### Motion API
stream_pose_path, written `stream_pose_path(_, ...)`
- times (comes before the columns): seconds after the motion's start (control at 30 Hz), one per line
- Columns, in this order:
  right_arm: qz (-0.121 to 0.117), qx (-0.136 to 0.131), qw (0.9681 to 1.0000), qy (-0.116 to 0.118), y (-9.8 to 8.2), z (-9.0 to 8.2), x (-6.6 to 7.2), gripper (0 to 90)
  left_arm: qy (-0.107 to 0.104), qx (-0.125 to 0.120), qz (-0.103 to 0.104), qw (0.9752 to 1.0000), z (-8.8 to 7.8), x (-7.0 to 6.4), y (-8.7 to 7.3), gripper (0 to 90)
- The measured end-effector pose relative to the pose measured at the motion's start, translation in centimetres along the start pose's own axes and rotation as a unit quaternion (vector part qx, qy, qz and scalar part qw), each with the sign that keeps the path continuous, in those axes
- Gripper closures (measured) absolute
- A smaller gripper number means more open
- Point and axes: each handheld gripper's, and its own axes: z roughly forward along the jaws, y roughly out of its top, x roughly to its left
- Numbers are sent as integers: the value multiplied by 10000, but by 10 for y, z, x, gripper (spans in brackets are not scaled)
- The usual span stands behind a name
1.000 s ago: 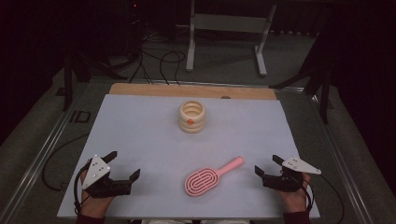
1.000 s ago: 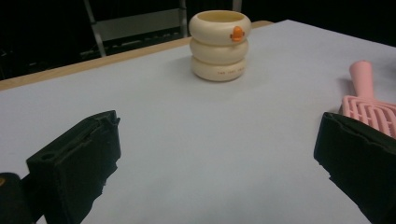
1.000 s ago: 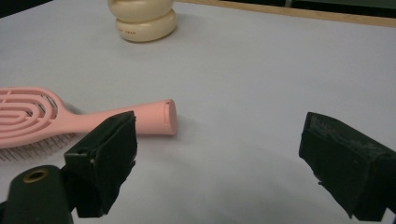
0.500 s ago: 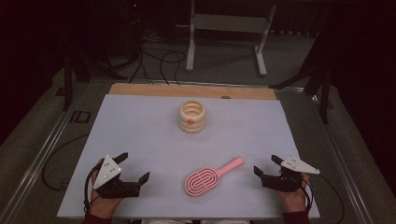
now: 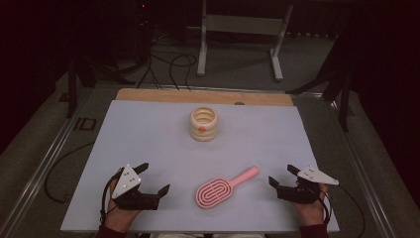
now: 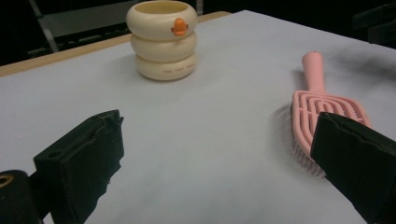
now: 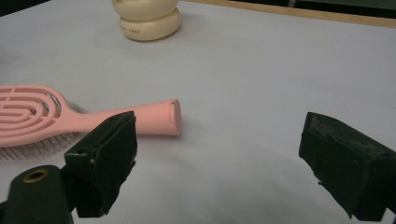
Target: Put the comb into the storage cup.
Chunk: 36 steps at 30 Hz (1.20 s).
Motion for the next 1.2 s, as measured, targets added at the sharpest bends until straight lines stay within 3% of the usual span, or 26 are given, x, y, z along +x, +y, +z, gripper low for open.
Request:
stream_pose_path(0.2, -3, -2, 10000, 4, 0, 0, 0, 116, -60, 1, 3, 10000, 3, -2, 1, 34)
stream_pose_path(0.23, -3, -2, 10000, 4, 0, 0, 0, 116, -253, 70, 44, 9996, 15, -11, 3, 34)
stream_pose_path(0.43, -8, 12, 10000, -1, 0, 1, 1, 116, -388, 188, 103, 9990, 26, -20, 4, 66)
stream_pose_path(0.6, -9, 21, 10000, 25, 0, 2, 2, 116, -412, 329, 127, 9985, 34, -30, 3, 148)
stream_pose_path(0.67, -23, 25, 10000, 32, 0, 3, 2, 116, -538, 359, 111, 9978, 38, -34, 3, 174)
stream_pose_path(0.77, -15, 35, 10000, 39, 0, 3, 3, 116, -709, 401, 116, 9966, 41, -39, 2, 278)
stream_pose_path(0.8, -17, 38, 10000, 35, 0, 4, 3, 116, -862, 405, 115, 9954, 43, -42, 2, 278)
stream_pose_path(0.87, -17, 45, 10000, 24, 0, 4, 3, 116, -1152, 445, 72, 9923, 47, -46, 1, 412)
stream_pose_path(0.93, -18, 42, 10000, 20, 0, 4, 3, 116, -1247, 451, 70, 9911, 49, -48, 1, 454)
stream_pose_path(1.0, -18, 40, 10000, 20, 0, 4, 2, 116, -1442, 494, 110, 9882, 53, -54, 0, 582)
stream_pose_path(1.1, -18, 35, 10000, 24, 0, 4, 2, 116, -1531, 568, 148, 9865, 56, -59, 0, 704)
stream_pose_path(1.17, -21, 33, 10000, 23, 0, 4, 2, 116, -1629, 634, 198, 9844, 60, -64, -1, 733)
stream_pose_path(1.2, -9, 32, 10000, 16, 0, 3, 2, 116, -1679, 698, 235, 9830, 62, -67, -2, 803)
